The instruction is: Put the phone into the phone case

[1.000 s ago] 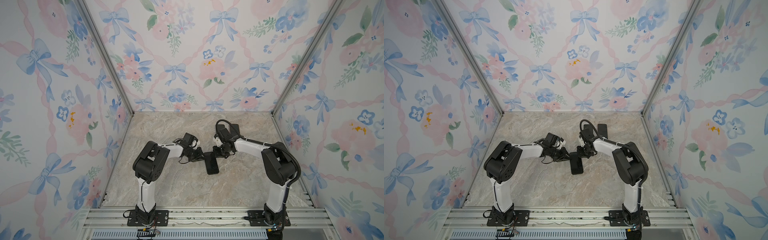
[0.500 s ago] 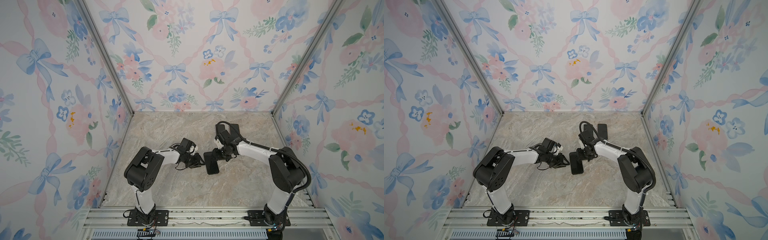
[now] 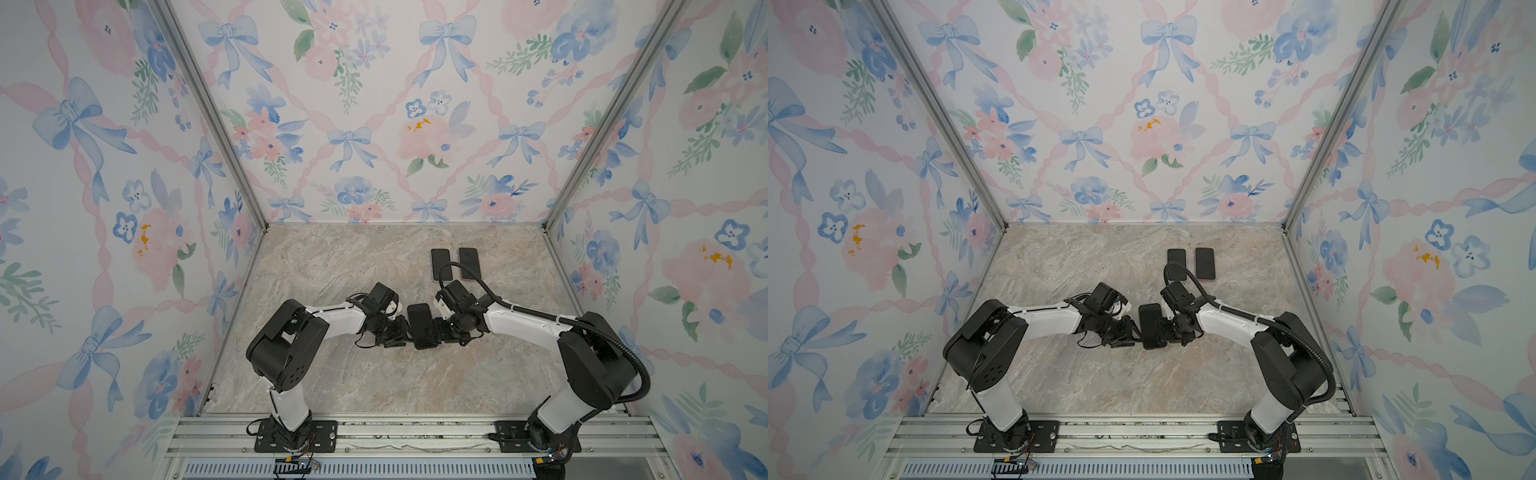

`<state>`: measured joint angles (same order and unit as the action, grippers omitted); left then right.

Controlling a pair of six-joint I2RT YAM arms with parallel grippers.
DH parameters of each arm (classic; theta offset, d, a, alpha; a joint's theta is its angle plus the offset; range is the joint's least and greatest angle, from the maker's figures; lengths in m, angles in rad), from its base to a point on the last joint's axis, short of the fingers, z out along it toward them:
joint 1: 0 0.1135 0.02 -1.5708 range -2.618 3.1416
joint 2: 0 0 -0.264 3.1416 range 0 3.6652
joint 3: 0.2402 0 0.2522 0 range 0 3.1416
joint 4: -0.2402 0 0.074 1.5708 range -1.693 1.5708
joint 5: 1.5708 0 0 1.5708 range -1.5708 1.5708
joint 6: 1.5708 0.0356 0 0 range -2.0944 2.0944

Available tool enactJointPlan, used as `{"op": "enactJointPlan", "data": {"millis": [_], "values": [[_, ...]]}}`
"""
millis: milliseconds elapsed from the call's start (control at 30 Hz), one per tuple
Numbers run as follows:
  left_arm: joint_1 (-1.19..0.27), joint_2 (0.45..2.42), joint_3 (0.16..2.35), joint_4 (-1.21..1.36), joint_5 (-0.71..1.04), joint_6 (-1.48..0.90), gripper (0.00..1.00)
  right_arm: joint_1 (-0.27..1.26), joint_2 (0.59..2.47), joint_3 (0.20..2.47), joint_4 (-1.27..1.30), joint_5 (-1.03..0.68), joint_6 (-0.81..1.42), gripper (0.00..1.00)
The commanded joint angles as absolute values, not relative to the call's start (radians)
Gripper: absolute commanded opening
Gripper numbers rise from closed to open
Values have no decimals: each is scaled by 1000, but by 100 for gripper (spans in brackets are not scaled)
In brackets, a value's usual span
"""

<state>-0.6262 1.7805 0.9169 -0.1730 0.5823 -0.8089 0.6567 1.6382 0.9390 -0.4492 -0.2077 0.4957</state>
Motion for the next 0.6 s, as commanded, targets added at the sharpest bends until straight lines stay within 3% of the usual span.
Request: {"op": "enactJointPlan", "data": {"millis": [0, 467, 567], "values": [[-641, 1836, 949, -306, 544, -808, 40, 670, 1636, 908, -405, -221, 523, 60], [-706, 1953, 1134, -552, 434, -799, 31, 690, 1623, 791, -293, -218, 527, 53], [-709, 1962, 1140, -568, 431, -799, 30, 690, 1629, 784, -268, -220, 531, 47]]}}
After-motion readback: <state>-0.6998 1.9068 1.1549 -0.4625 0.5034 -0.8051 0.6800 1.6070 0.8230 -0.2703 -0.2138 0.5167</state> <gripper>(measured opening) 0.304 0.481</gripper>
